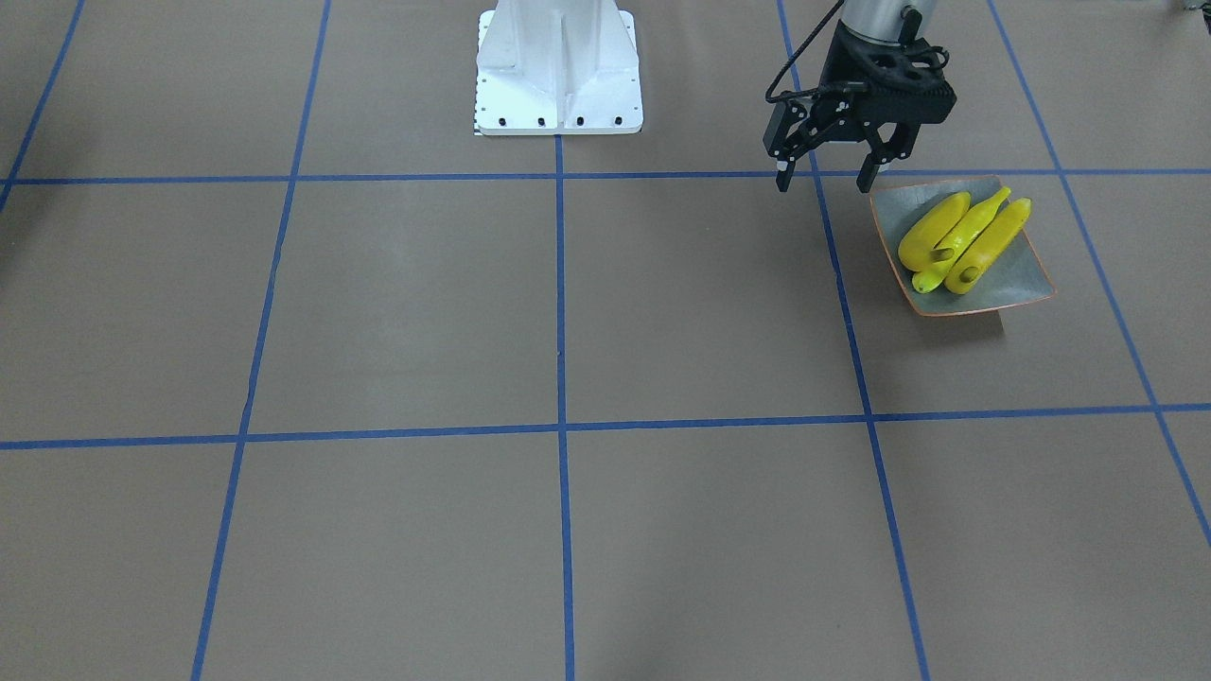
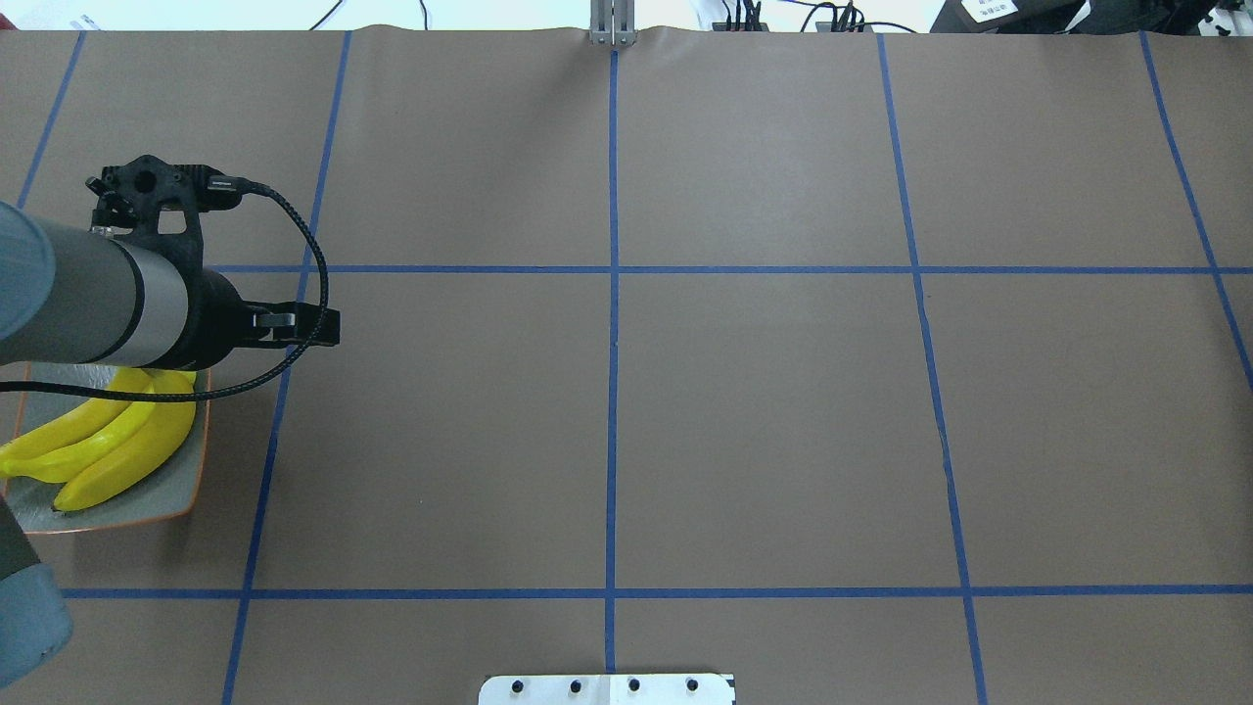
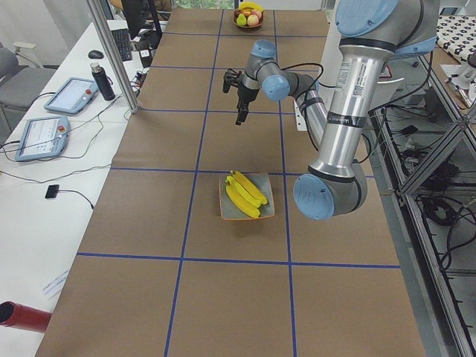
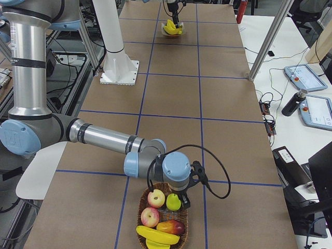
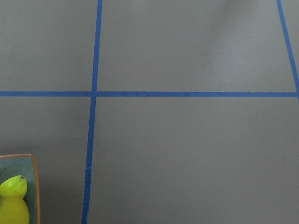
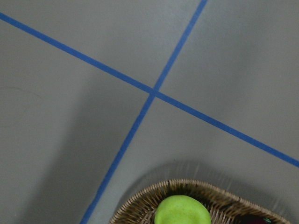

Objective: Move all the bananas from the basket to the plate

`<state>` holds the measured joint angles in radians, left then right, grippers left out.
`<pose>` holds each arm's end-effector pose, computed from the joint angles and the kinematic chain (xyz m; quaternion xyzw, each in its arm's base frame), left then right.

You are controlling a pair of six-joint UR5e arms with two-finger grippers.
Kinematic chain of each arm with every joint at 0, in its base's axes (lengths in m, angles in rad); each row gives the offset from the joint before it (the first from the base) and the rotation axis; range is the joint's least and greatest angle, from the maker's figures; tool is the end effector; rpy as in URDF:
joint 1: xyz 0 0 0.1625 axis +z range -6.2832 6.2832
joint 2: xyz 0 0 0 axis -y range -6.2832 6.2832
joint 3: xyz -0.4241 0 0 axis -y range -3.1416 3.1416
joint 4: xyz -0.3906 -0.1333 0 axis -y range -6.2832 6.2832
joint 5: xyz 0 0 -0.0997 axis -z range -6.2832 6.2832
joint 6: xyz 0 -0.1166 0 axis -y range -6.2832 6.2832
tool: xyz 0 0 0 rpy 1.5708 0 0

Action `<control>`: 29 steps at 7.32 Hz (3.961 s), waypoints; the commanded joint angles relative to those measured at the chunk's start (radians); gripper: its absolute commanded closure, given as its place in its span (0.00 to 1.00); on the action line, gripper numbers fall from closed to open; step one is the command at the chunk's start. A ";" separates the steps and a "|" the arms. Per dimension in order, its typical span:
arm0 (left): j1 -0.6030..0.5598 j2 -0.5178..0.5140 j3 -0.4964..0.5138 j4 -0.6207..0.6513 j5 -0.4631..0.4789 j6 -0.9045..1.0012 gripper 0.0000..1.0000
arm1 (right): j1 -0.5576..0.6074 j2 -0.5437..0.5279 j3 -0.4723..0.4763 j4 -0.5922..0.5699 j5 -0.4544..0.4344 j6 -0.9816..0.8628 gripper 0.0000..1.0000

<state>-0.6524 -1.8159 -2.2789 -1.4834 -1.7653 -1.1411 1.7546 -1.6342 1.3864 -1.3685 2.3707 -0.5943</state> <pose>0.3148 -0.3799 0.2537 0.1395 0.4033 -0.0599 0.9024 0.1307 -0.4311 0.7672 0.1283 -0.3681 -0.1790 0.9033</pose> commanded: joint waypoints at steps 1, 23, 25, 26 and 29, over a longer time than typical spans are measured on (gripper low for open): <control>0.000 -0.002 0.001 0.000 0.001 -0.002 0.00 | 0.054 0.022 -0.206 0.135 -0.028 -0.027 0.00; 0.004 -0.100 0.050 0.003 -0.002 -0.005 0.00 | 0.066 0.029 -0.037 0.256 -0.136 0.402 1.00; 0.028 -0.153 0.081 0.000 -0.002 -0.061 0.00 | 0.007 0.065 0.031 0.269 -0.008 0.669 1.00; 0.045 -0.187 0.096 -0.001 -0.003 -0.093 0.00 | -0.030 0.071 0.105 0.284 0.025 0.815 1.00; 0.083 -0.279 0.102 -0.047 -0.003 -0.143 0.00 | -0.272 0.091 0.377 0.287 0.028 1.335 1.00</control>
<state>-0.5826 -2.0604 -2.1812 -1.4968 -1.7686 -1.2692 1.5909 -1.5591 1.6546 -1.0839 2.3991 0.5239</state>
